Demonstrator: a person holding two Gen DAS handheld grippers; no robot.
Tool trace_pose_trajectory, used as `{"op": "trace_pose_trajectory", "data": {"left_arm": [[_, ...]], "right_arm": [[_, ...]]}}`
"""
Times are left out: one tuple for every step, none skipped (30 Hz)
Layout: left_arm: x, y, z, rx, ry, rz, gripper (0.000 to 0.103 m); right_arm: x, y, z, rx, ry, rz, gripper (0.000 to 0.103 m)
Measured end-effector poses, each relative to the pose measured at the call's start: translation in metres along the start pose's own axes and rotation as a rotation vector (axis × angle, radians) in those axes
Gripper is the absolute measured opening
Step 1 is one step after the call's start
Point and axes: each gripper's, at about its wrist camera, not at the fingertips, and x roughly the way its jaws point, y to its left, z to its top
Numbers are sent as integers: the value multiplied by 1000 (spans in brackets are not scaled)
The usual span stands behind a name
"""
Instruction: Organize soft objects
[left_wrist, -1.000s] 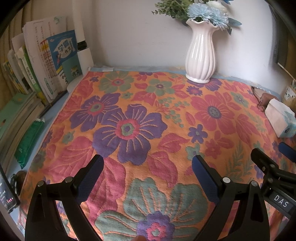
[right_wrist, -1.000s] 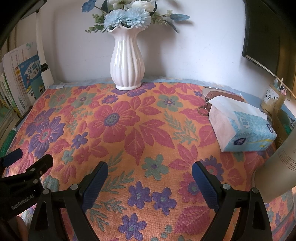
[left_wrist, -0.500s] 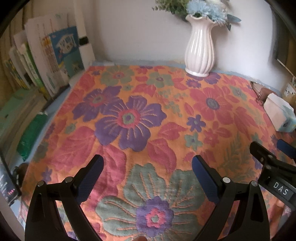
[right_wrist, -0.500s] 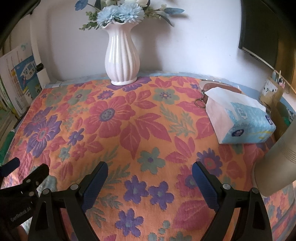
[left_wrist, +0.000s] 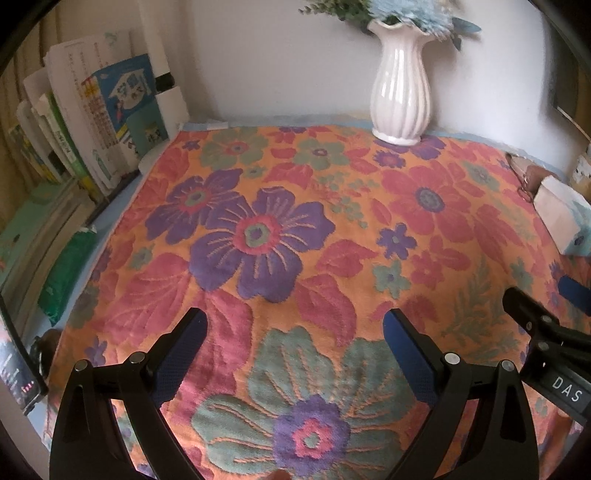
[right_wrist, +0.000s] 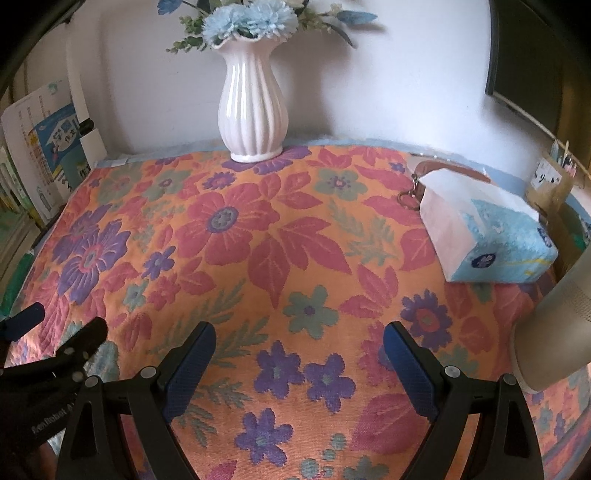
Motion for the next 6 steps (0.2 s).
{"op": "trace_pose_trajectory", "data": {"left_arm": [[-1,1,1,-1,-11,5,96],[-2,4,2,-11,-21,18,96],[-3,6,3,-23,-31,23,96],[-3,9,3,-34,-39,16,96],[-2,11,4,-44,-33,3,96],[1,12,4,-48,-15,-3,96]], "right_arm": [[1,-1,0,3,7,3,91],[3,-1,1,6,17,7,91],[4,-2,1,8,22,8,91],[5,-2,1,10,25,10,91],[5,-2,1,12,27,13,91],[6,-2,1,10,31,18,91]]}}
